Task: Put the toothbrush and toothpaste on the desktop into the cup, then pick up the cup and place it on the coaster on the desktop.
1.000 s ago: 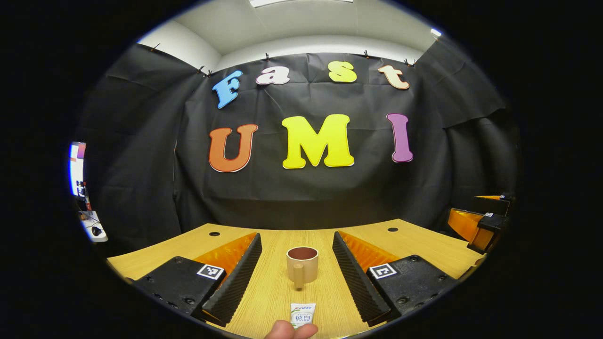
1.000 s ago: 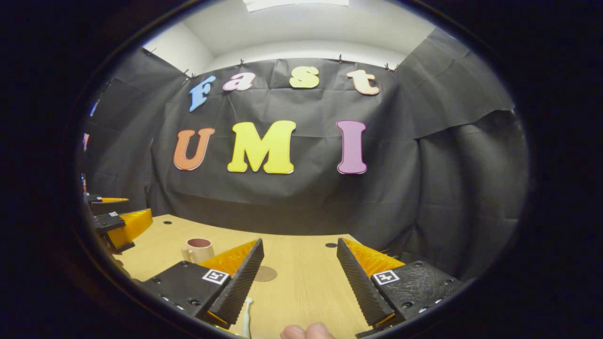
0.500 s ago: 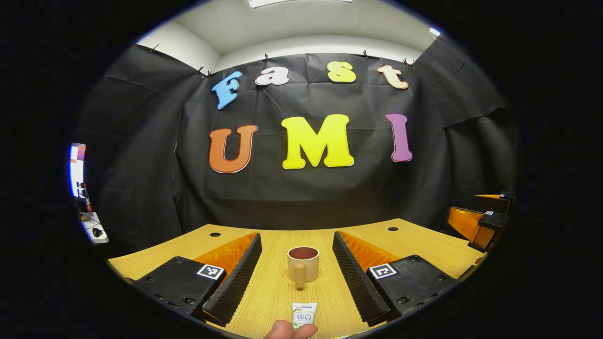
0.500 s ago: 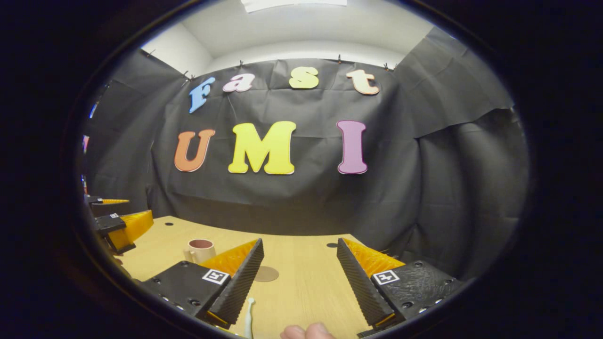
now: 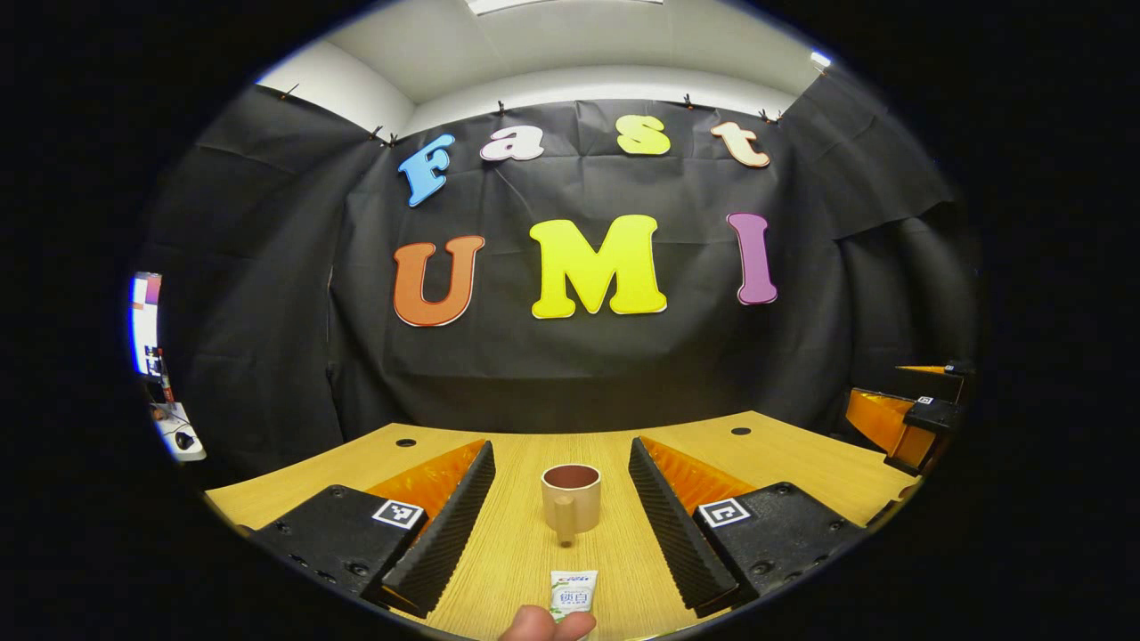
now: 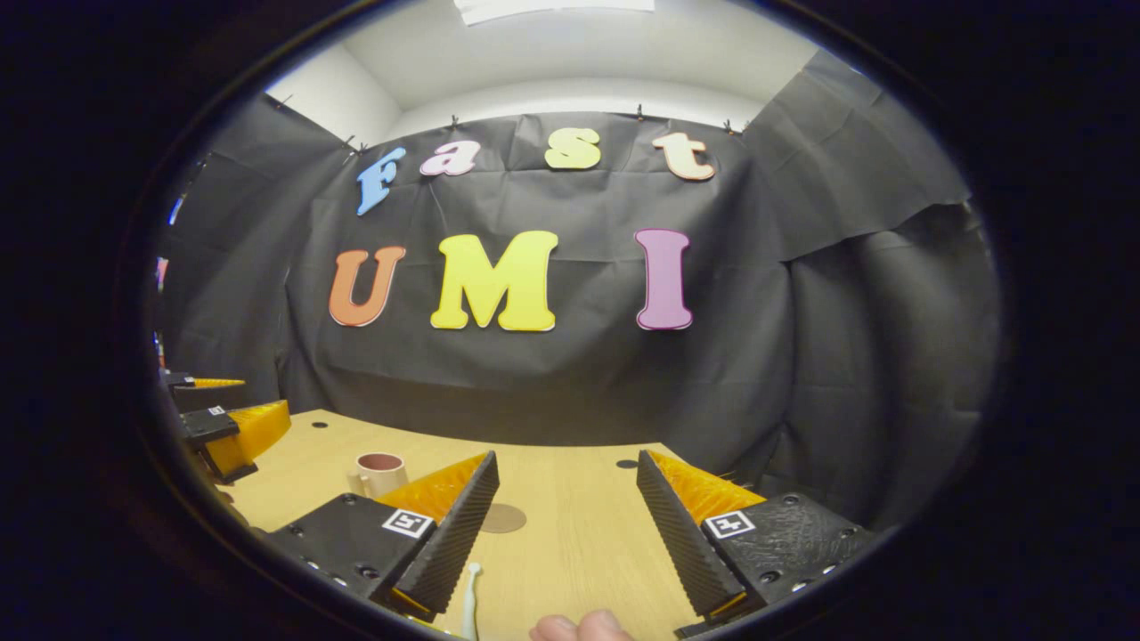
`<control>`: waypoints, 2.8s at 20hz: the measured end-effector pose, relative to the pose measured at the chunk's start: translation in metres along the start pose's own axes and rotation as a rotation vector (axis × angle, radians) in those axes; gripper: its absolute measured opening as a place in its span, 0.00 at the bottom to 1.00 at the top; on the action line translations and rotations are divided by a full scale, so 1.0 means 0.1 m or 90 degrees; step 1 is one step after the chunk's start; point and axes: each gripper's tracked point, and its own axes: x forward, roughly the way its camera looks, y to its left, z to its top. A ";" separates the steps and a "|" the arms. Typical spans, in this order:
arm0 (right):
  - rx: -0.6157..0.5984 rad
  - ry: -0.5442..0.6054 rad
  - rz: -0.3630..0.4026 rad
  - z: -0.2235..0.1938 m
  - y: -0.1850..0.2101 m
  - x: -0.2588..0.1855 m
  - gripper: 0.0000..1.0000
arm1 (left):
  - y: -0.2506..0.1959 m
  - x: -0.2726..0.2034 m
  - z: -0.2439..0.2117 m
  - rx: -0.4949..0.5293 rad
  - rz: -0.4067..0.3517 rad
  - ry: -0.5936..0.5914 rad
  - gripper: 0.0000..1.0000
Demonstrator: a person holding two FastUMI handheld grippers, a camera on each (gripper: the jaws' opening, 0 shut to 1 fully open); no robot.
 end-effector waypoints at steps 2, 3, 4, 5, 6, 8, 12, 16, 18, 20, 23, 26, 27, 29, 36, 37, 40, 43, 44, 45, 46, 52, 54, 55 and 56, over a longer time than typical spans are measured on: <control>0.003 0.004 0.003 -0.03 0.01 -0.02 0.96 | -0.02 -0.03 -0.04 -0.003 -0.006 0.011 0.96; 0.004 0.007 0.007 -0.06 0.03 -0.02 0.94 | -0.02 -0.03 -0.06 -0.004 -0.006 0.016 0.96; 0.005 0.010 0.011 -0.08 0.05 -0.02 0.94 | -0.02 -0.05 -0.09 -0.003 -0.005 0.021 0.96; 0.004 0.013 0.014 -0.10 0.06 -0.03 0.96 | 0.00 -0.06 -0.13 -0.001 -0.005 0.028 0.96; 0.002 0.016 0.016 -0.12 0.07 -0.04 0.96 | 0.00 -0.09 -0.18 -0.001 -0.006 0.039 0.96; -0.003 0.021 0.018 -0.19 0.05 -0.08 0.95 | -0.03 -0.13 -0.34 -0.007 -0.014 0.073 0.96; 0.002 0.050 0.021 -0.41 0.04 -0.14 0.94 | -0.09 -0.29 -0.76 -0.026 -0.031 0.155 0.97; 0.007 0.079 0.023 -0.62 0.02 -0.20 0.94 | -0.14 -0.49 -1.18 -0.039 -0.050 0.242 0.97; 0.008 0.095 0.027 -0.72 0.03 -0.23 0.94 | -0.18 -0.54 -1.34 -0.053 -0.059 0.275 0.97; 0.007 0.104 0.029 -0.76 0.05 -0.23 0.95 | -0.21 -0.57 -1.46 -0.059 -0.062 0.299 0.98; 0.003 0.105 0.029 -0.77 0.05 -0.24 0.96 | -0.20 -0.56 -1.64 -0.060 -0.062 0.336 0.98; 0.005 0.108 0.029 -0.79 0.06 -0.23 0.94 | -0.20 -0.51 -1.79 -0.060 -0.058 0.366 0.98; 0.004 0.110 0.029 -0.81 0.07 -0.22 0.95 | -0.20 -0.49 -1.83 -0.058 -0.053 0.373 0.98; -0.001 0.119 0.028 -0.86 0.07 -0.20 0.94 | -0.18 -0.48 -1.93 -0.044 -0.045 0.394 0.97; 0.015 0.145 0.025 -1.02 0.06 -0.17 0.95 | -0.11 -0.53 -2.05 -0.013 -0.046 0.440 0.85; 0.016 0.149 0.025 -1.04 0.07 -0.15 0.95 | -0.13 -0.52 -2.06 -0.013 -0.042 0.442 0.82; 0.021 0.158 0.030 -1.08 0.09 -0.15 0.96 | -0.18 -0.47 -2.08 -0.010 -0.033 0.449 0.65; 0.026 0.170 0.042 -1.15 0.14 -0.15 0.95 | -0.16 -0.48 -2.07 0.003 -0.022 0.449 0.51; 0.026 0.174 0.045 -1.17 0.17 -0.16 0.95 | -0.16 -0.49 -2.07 0.007 -0.020 0.448 0.48; 0.024 0.179 0.048 -1.20 0.19 -0.16 0.95 | -0.16 -0.49 -2.06 0.012 -0.017 0.445 0.47; 0.022 0.182 0.052 -1.21 0.22 -0.16 0.95 | -0.17 -0.49 -2.05 0.015 -0.020 0.442 0.45; -0.002 0.225 0.080 -1.44 0.43 -0.14 0.96 | -0.23 -0.51 -1.93 -0.024 -0.044 0.420 0.42; -0.003 0.249 0.098 -1.54 0.56 -0.17 0.96 | -0.19 -0.49 -1.82 -0.032 -0.043 0.401 0.46; -0.006 0.258 0.105 -1.58 0.61 -0.19 0.95 | -0.16 -0.50 -1.75 -0.030 -0.041 0.388 0.42; -0.010 0.267 0.110 -1.62 0.67 -0.19 0.96 | -0.13 -0.48 -1.68 -0.030 -0.039 0.374 0.42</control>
